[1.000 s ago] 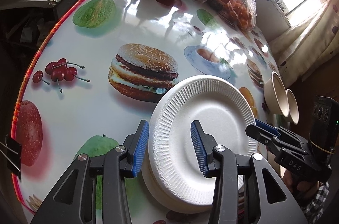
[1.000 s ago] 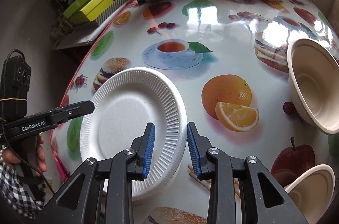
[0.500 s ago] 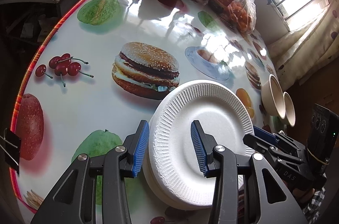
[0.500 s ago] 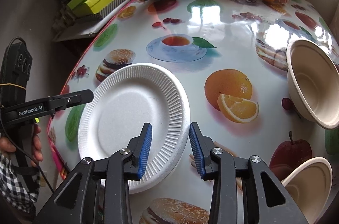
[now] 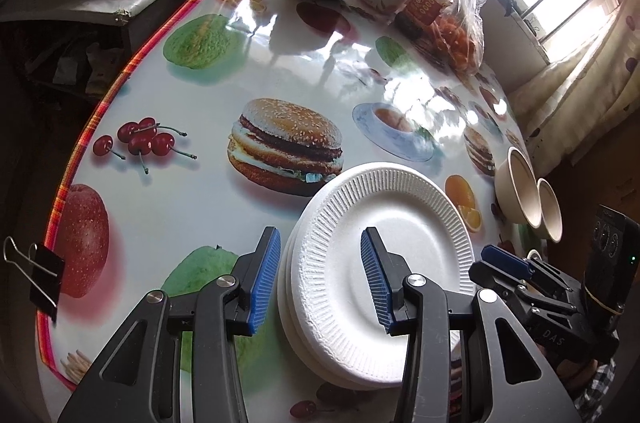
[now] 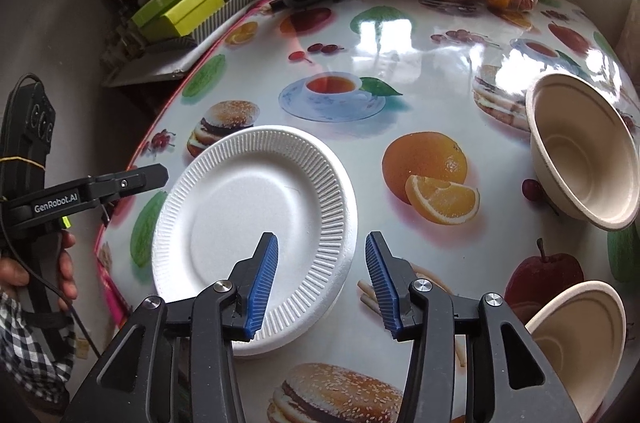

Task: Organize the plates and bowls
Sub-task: 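Move both open tools away from the plates toward the tan paper bowls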

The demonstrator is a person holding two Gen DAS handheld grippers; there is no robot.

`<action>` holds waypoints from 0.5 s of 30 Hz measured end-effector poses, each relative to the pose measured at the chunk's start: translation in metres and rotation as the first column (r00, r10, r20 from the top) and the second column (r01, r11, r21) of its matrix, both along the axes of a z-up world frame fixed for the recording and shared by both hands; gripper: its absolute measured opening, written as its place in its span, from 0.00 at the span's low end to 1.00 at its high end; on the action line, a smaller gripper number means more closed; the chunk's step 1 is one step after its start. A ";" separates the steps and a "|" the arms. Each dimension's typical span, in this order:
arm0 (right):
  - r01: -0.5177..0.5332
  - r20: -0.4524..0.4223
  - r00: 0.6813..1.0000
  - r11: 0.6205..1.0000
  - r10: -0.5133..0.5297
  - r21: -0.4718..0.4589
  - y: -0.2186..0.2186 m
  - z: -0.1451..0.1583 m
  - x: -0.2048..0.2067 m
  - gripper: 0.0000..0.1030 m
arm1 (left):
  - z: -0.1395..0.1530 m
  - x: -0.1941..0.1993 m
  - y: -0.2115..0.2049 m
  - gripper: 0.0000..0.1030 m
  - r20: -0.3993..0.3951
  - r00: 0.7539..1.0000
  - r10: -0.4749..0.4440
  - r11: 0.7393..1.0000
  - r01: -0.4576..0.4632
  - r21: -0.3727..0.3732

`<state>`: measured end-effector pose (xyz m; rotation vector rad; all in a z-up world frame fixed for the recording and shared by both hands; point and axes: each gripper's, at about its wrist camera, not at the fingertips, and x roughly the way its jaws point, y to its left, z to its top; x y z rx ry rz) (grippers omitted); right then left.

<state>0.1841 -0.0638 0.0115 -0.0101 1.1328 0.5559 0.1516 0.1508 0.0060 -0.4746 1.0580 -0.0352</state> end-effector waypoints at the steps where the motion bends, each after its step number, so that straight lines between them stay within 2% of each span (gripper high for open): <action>1: 0.007 0.009 1.000 1.000 -0.007 0.005 -0.003 0.003 -0.001 0.44 | 0.004 -0.001 -0.003 0.42 0.014 1.000 -0.012 1.000 0.012 0.010; 7: 0.052 0.069 0.996 0.999 -0.052 0.010 -0.022 0.020 -0.010 0.47 | 0.023 -0.003 -0.023 0.42 0.053 0.997 -0.047 0.998 0.045 0.047; 11: 0.083 0.116 0.990 0.997 -0.083 0.001 -0.036 0.031 -0.017 0.47 | 0.035 -0.007 -0.044 0.42 0.090 0.993 -0.078 0.992 0.069 0.103; 15: 0.118 0.165 0.980 0.993 -0.116 -0.004 -0.055 0.041 -0.024 0.51 | 0.040 -0.009 -0.064 0.42 0.112 0.986 -0.126 0.987 0.113 0.114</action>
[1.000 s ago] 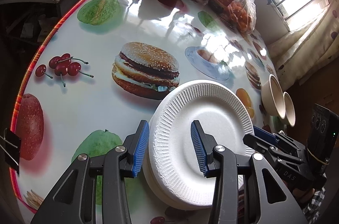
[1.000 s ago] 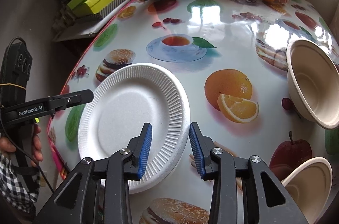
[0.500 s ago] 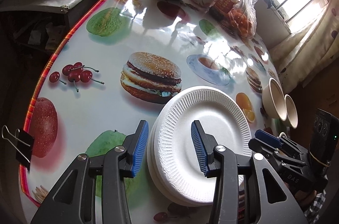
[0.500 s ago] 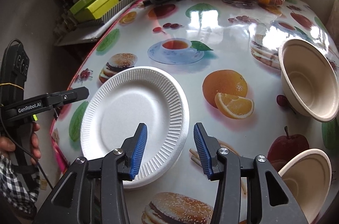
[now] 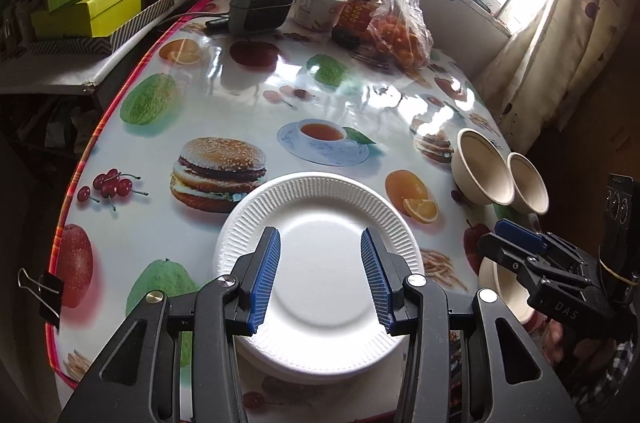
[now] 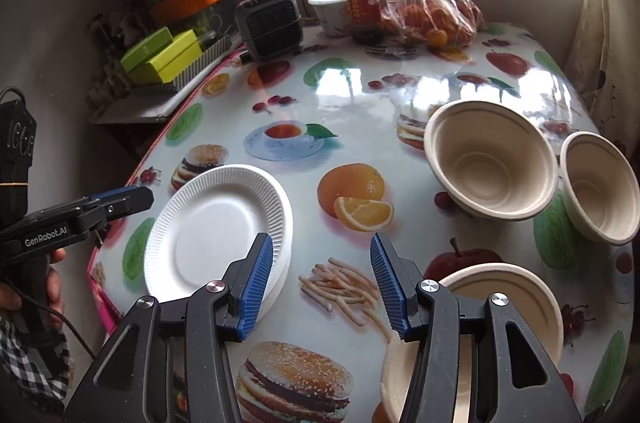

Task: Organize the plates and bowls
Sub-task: 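Move both open tools away from the plates toward the tan paper bowls, then close the left tool on the rim of a tan paper bowl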

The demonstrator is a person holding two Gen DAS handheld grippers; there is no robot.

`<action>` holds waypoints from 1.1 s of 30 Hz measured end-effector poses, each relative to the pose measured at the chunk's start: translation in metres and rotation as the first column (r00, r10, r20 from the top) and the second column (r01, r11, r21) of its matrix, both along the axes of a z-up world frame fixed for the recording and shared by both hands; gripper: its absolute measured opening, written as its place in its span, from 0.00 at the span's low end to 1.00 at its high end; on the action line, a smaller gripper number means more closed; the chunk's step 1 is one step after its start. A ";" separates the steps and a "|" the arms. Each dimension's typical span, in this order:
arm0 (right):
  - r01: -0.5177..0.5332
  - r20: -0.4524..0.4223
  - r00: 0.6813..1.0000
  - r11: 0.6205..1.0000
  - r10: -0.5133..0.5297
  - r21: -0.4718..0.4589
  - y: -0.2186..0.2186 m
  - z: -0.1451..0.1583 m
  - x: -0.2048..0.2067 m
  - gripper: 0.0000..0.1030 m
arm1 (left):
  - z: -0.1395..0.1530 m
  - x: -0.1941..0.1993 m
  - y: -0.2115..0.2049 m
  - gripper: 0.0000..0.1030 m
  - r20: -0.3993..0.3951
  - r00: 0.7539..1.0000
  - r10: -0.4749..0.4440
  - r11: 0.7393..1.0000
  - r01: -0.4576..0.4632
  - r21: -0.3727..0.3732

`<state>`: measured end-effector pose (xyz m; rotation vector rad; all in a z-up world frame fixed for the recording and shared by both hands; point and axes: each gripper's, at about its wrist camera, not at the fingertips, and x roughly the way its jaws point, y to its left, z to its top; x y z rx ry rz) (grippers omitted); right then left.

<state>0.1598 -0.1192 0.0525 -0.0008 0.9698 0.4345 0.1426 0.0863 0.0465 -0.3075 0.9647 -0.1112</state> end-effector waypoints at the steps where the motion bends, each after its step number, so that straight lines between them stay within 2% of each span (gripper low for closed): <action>1: 0.015 0.012 1.000 1.000 -0.015 -0.010 -0.005 0.001 -0.002 0.52 | 0.001 0.000 -0.005 0.42 0.003 1.000 -0.010 1.000 0.010 0.002; 9: 0.091 0.044 0.995 0.996 -0.091 0.001 -0.045 0.007 -0.011 0.54 | 0.009 0.002 -0.060 0.42 0.082 0.987 -0.137 0.989 0.131 0.067; 16: 0.148 0.082 0.986 0.989 -0.147 -0.007 -0.074 0.011 -0.017 0.55 | -0.001 0.013 -0.104 0.42 0.052 0.972 -0.228 0.974 0.226 0.030; 20: 0.184 0.103 0.978 0.983 -0.181 -0.021 -0.091 0.012 -0.021 0.56 | -0.005 0.017 -0.127 0.42 0.045 0.964 -0.263 0.965 0.261 0.040; 24: 0.216 0.122 0.970 0.976 -0.211 -0.030 -0.108 0.012 -0.024 0.58 | -0.010 0.021 -0.143 0.42 0.033 0.957 -0.289 0.957 0.288 0.028; 28: 0.250 0.129 0.961 0.968 -0.245 -0.023 -0.125 0.009 -0.029 0.58 | -0.020 0.028 -0.156 0.42 -0.007 0.951 -0.308 0.951 0.308 -0.023; 33: 0.277 0.127 0.954 0.961 -0.272 -0.024 -0.143 0.002 -0.034 0.58 | -0.027 0.033 -0.171 0.42 -0.024 0.938 -0.346 0.938 0.345 -0.036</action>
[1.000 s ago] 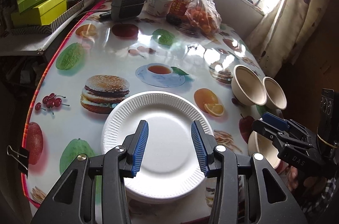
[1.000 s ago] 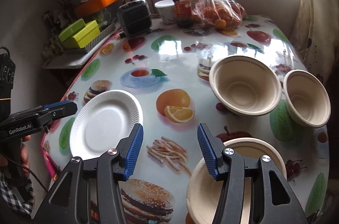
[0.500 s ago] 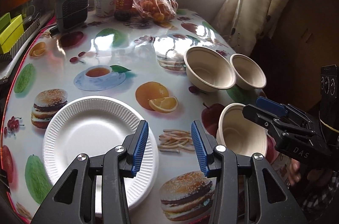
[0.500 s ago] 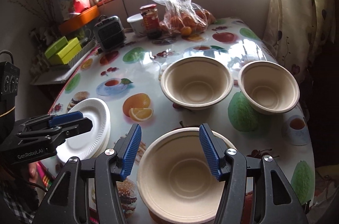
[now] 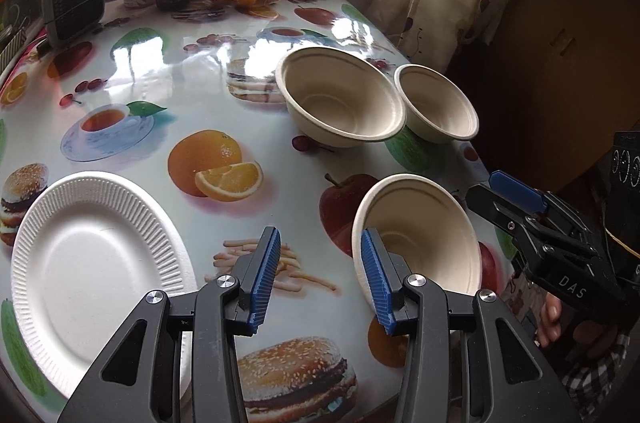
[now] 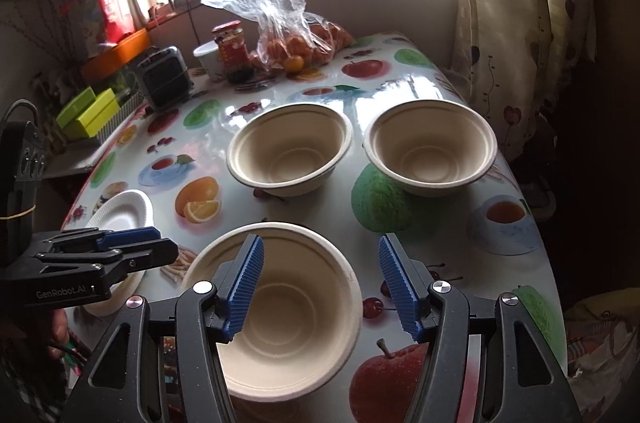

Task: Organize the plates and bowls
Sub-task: 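Close the left tool on the rim of a tan paper bowl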

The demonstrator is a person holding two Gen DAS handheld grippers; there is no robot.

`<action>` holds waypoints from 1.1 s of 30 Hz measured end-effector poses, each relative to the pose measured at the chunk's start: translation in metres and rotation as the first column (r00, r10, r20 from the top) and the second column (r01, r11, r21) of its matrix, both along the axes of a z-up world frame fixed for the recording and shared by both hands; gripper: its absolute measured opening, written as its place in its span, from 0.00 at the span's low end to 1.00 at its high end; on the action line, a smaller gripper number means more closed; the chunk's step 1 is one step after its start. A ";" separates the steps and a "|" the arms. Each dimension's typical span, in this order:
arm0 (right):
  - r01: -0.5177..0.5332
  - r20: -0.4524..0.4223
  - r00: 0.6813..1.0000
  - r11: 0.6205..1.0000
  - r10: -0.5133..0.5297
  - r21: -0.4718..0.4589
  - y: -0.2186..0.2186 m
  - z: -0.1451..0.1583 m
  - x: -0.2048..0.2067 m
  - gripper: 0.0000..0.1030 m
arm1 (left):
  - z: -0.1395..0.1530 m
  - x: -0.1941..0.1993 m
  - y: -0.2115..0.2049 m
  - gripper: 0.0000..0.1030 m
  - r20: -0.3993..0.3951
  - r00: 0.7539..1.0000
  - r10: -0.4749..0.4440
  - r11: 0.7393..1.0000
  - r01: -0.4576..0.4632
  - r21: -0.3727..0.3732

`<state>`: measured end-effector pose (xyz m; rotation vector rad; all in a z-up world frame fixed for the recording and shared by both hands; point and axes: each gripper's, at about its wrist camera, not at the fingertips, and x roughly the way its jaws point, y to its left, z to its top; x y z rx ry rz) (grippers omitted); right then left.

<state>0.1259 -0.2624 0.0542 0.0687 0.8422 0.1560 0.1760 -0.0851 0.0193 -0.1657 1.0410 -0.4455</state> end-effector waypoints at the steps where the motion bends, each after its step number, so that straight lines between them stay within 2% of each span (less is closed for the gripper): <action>1: 0.007 0.000 1.000 1.000 -0.007 0.005 -0.004 -0.001 0.001 0.58 | 0.000 0.002 -0.003 0.42 0.001 1.000 -0.005 1.000 0.005 0.002; 16: 0.017 -0.006 1.000 0.999 -0.017 0.043 -0.028 -0.002 0.030 0.58 | 0.004 0.038 -0.008 0.42 -0.008 1.000 0.005 1.000 -0.005 -0.008; 21: 0.024 -0.038 0.999 0.999 -0.023 0.030 -0.034 -0.010 0.036 0.58 | 0.001 0.051 -0.006 0.42 -0.026 0.999 0.025 1.000 -0.026 -0.009; 26: -0.005 -0.022 1.000 0.999 0.006 0.039 -0.030 -0.003 0.047 0.58 | 0.006 0.067 -0.007 0.42 -0.025 0.999 0.030 0.999 -0.030 -0.028; 33: -0.041 -0.029 0.999 0.997 0.042 0.064 -0.016 -0.001 0.069 0.58 | 0.007 0.095 -0.003 0.42 -0.023 0.998 0.061 0.998 -0.062 -0.010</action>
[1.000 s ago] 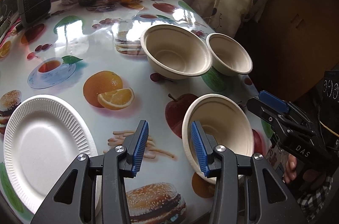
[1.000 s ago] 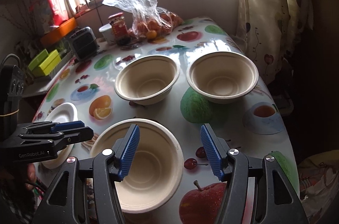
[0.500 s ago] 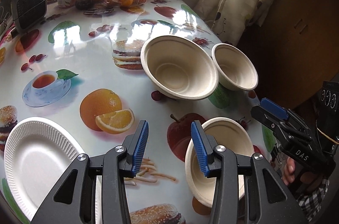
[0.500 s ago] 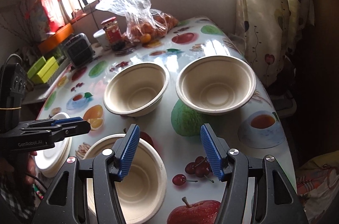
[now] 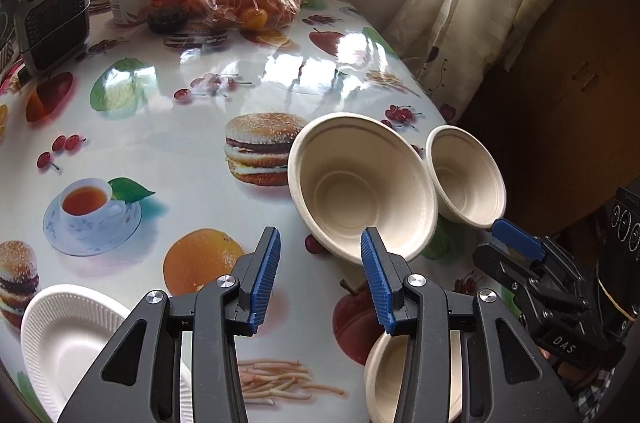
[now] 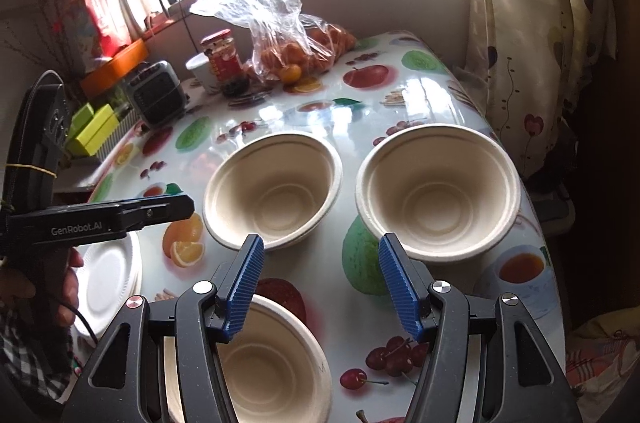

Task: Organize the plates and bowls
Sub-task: 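Close the left tool on the rim of a tan paper bowl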

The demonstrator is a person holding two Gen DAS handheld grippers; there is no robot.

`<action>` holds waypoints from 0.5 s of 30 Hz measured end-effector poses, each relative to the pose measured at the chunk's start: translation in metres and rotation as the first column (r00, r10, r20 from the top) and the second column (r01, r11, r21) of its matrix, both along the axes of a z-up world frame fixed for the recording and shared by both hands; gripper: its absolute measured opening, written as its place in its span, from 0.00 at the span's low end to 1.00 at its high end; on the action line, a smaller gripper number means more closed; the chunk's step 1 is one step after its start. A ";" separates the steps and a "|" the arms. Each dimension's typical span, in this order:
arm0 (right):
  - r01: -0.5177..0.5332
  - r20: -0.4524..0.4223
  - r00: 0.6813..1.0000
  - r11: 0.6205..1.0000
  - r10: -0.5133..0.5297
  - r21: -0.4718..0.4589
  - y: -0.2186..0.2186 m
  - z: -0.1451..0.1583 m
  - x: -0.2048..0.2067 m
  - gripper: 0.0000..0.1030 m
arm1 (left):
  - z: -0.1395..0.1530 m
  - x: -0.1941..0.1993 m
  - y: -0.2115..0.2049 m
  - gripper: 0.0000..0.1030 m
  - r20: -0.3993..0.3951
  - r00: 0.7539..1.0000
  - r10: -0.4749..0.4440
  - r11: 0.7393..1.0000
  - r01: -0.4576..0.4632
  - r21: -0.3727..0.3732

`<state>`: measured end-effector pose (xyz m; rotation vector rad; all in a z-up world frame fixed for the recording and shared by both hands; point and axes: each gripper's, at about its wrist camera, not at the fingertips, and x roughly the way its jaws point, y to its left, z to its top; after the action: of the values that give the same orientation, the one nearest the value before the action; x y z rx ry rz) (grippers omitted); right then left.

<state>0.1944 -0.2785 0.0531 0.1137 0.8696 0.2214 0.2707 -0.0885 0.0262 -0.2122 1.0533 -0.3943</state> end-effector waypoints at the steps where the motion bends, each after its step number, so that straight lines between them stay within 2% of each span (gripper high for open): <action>1: -0.002 -0.004 1.000 1.000 0.002 0.001 0.001 -0.001 0.003 0.58 | -0.002 0.004 0.001 0.42 -0.006 1.000 0.004 1.000 -0.004 -0.002; 7: 0.007 -0.023 1.000 1.000 -0.007 0.013 0.005 -0.009 0.018 0.58 | -0.008 0.020 0.002 0.42 -0.028 0.999 0.029 0.999 -0.029 -0.028; 11: 0.008 -0.032 0.999 1.000 -0.008 0.020 0.006 -0.014 0.025 0.51 | -0.009 0.027 0.003 0.42 -0.019 0.999 0.045 0.999 -0.045 -0.031; 15: 0.003 -0.043 0.999 1.000 -0.002 0.030 0.008 -0.018 0.030 0.43 | -0.014 0.036 0.001 0.33 -0.028 0.999 0.043 0.999 -0.044 -0.026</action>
<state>0.2249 -0.2707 0.0348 0.1480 0.9095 0.2304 0.3068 -0.0874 0.0122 -0.2644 1.0696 -0.3673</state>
